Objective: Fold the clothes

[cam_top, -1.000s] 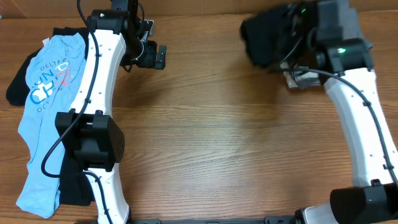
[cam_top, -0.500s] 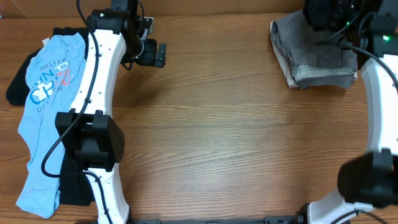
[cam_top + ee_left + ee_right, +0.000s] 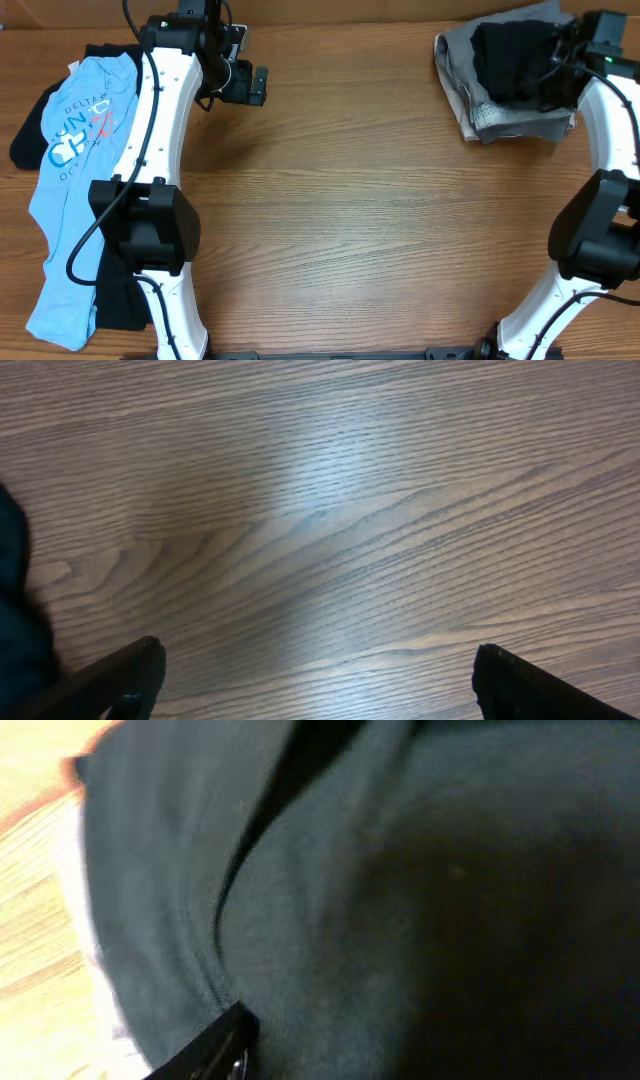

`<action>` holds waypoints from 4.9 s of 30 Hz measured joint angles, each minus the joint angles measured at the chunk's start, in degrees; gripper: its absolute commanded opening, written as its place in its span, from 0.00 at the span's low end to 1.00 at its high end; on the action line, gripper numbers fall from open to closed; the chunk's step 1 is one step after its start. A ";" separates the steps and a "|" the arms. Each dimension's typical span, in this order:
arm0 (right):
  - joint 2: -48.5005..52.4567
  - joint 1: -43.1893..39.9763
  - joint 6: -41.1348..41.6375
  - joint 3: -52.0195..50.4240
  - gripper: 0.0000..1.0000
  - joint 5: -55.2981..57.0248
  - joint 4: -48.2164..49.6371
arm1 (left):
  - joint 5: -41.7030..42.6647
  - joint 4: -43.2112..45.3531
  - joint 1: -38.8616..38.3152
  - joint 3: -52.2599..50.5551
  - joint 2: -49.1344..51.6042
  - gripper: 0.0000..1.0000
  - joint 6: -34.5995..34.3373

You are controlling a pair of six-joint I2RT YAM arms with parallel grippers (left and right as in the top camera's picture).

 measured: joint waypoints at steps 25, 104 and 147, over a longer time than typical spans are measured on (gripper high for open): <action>-7.04 -1.22 -5.75 10.67 0.83 -2.23 4.74 | 0.00 3.10 0.00 0.00 0.00 1.00 0.00; -53.11 10.40 -4.42 -0.33 1.00 10.64 -15.89 | 0.00 3.69 0.02 0.00 0.00 1.00 0.00; -117.77 17.20 1.95 -102.05 1.00 10.86 41.24 | -0.22 3.69 0.02 0.00 0.00 1.00 0.00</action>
